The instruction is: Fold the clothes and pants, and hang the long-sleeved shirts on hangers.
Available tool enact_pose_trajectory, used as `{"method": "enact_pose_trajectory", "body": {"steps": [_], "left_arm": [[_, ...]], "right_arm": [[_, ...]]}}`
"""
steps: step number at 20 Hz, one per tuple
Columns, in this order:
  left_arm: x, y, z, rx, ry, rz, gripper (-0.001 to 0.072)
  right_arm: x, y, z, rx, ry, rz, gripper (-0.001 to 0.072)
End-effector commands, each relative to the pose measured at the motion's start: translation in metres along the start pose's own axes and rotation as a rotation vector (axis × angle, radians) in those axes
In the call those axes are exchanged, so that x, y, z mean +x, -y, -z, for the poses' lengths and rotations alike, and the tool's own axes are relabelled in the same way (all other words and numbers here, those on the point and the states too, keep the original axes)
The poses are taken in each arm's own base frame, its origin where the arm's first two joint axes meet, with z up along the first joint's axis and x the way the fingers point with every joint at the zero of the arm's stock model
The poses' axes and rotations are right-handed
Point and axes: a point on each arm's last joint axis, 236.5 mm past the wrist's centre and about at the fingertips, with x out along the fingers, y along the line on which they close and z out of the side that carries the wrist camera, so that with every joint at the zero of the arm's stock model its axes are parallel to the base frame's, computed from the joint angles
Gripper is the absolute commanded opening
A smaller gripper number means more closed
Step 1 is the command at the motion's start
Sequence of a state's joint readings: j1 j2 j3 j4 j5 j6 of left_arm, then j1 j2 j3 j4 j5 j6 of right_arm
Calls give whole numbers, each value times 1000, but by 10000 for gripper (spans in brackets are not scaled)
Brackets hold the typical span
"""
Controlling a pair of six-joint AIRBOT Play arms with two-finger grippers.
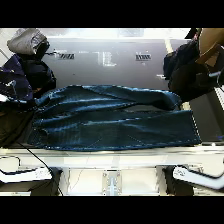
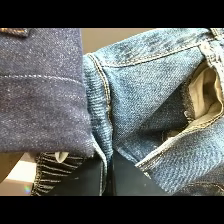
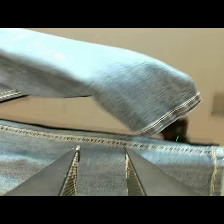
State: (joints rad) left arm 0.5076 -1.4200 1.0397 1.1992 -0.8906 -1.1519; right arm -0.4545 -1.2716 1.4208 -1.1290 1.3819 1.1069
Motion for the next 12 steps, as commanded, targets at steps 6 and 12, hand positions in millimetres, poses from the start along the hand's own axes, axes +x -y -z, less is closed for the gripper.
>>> {"method": "enact_pose_trajectory", "body": {"steps": [6,12], "left_arm": [[0,-1,1,2,-5,-2,25],[0,-1,1,2,-5,-2,25]], "right_arm": [[11,57,8,162,525,299,319],[123,60,115,415,24,110,495]]}}
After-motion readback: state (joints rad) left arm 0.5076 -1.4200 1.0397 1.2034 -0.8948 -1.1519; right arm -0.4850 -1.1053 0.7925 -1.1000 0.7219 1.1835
